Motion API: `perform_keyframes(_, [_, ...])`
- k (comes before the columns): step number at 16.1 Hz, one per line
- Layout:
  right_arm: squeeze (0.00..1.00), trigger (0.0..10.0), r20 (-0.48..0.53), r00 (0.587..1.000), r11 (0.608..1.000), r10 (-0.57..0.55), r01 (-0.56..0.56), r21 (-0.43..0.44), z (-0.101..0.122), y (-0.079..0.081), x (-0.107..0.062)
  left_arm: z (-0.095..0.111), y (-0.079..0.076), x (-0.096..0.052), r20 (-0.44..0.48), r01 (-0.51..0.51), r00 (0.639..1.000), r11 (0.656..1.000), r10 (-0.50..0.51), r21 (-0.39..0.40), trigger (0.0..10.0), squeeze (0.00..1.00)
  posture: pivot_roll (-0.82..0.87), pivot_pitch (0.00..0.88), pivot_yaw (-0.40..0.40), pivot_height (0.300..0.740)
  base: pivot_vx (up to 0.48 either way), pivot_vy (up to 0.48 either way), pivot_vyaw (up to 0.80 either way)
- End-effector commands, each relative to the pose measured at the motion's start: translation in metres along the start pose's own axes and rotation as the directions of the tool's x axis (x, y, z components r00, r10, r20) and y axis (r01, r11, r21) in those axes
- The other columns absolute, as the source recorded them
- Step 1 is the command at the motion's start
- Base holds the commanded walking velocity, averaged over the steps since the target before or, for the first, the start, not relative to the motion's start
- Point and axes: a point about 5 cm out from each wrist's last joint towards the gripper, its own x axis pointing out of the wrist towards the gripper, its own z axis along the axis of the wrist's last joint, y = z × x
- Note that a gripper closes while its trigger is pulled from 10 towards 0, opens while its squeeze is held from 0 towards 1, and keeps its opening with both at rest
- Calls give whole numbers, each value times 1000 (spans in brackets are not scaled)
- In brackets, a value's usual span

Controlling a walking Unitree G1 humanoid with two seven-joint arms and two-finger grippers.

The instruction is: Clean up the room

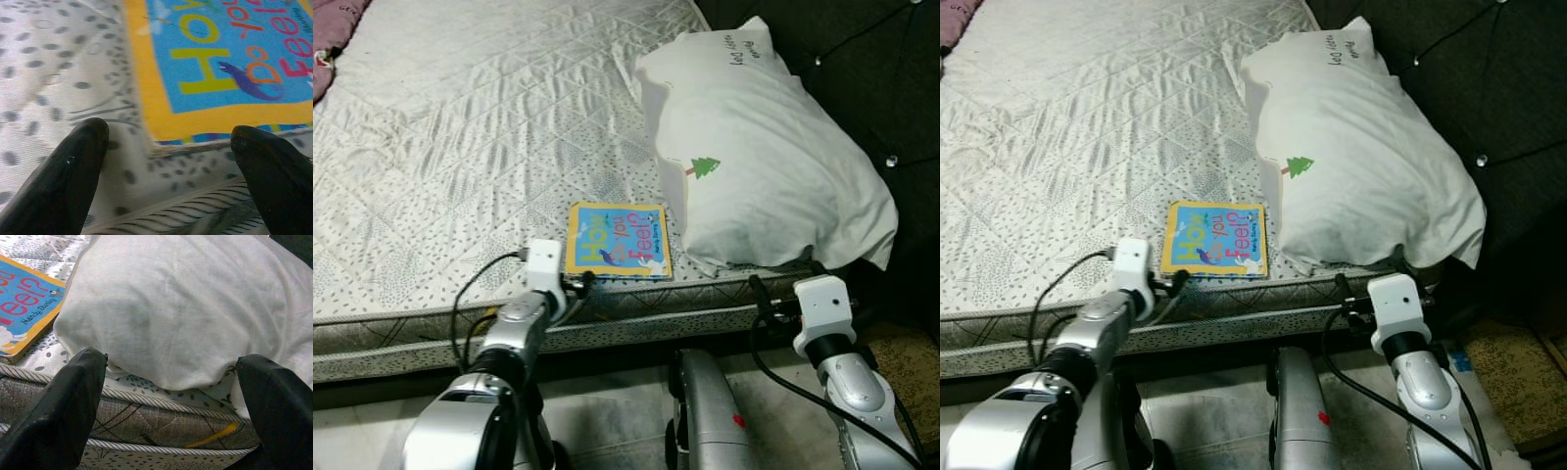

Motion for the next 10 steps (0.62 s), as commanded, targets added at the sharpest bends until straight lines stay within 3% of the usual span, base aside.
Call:
perform_keyframes(1, [0, 10000, -11, 1000, 1000, -17, 17, -1, -1, -4, -4, -3, -3, 1, -19, 7, 1000, 1000, -7, 17, 10000, 0, -251, 192, 6, 549, 0, 0, 0])
perform_keyframes(10, [0, 10000, -11, 1000, 1000, -22, 22, -3, 1, -4, -4, 3, -12, 5, -19, 35, 999, 999, -34, 33, 10000, 0, -257, 198, 7, 549, 0, 0, 0])
